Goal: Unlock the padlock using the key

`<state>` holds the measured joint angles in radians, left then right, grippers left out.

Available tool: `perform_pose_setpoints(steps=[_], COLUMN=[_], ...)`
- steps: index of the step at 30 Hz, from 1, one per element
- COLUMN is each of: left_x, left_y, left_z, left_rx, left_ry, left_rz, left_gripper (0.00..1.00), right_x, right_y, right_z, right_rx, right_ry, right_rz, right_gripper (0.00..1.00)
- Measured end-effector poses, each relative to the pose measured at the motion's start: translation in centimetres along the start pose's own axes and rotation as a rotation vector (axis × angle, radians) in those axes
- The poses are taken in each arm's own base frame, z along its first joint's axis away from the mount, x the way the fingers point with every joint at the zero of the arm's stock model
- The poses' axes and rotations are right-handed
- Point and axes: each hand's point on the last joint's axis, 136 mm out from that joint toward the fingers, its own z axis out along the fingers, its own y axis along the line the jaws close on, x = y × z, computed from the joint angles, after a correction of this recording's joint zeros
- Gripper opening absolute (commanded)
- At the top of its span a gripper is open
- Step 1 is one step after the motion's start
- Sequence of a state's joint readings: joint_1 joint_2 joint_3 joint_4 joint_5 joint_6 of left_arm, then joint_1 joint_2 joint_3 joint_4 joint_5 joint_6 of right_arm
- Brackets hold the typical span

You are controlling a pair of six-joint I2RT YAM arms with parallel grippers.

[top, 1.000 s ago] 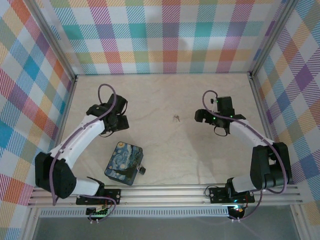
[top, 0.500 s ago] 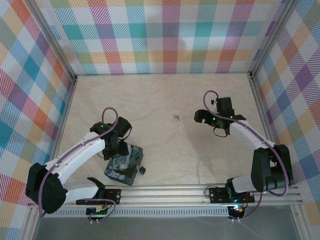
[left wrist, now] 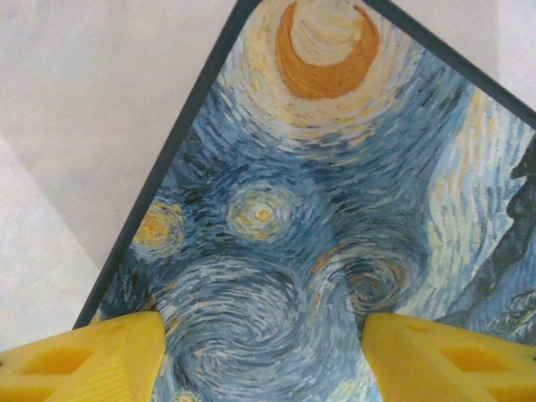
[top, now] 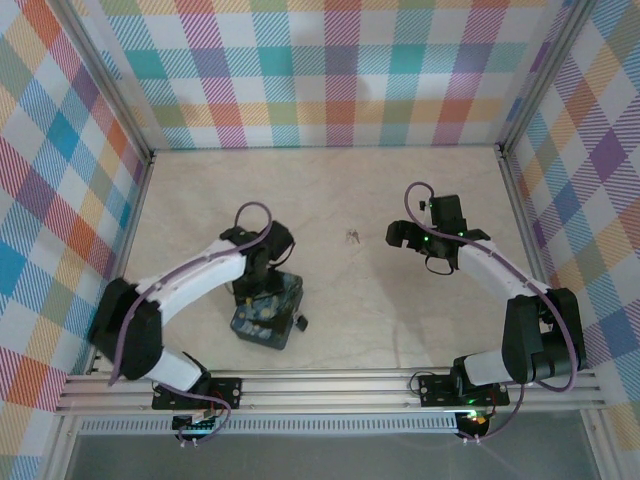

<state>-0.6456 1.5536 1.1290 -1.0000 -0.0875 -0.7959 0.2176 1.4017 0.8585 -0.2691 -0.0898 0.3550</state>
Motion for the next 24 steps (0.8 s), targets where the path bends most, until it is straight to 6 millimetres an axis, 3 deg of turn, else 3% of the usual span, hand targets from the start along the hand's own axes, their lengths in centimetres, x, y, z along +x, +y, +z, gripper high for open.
perform_pose_setpoints(steps=[6, 13, 18, 24], left_x=[-7.4, -14.9, -16.6, -15.9], left_y=[-6.6, -10.5, -11.0, -9.7], left_z=[0.3, 0.6, 0.4, -1.7], left_rx=[0.068, 0.116, 0.136, 0.135], left_ry=[-0.103, -0.198, -0.237, -0.245], left_rz=[-0.042, -0.03, 0.038, 0.102], left_gripper=[0.69, 0.7, 0.74, 0.78], right_x=[1.0, 1.9, 1.1, -0.5], right_y=[1.1, 3.9, 6.8, 9.7], right_z=[0.9, 2.8, 3.9, 4.9], right_rx=[-0.064, -0.14, -0.192, -0.266], right_ry=[0.051, 0.115, 0.124, 0.106], right_rz=[-0.001, -0.025, -0.051, -0.059], right_gripper=[0.92, 0.87, 0.86, 0.86])
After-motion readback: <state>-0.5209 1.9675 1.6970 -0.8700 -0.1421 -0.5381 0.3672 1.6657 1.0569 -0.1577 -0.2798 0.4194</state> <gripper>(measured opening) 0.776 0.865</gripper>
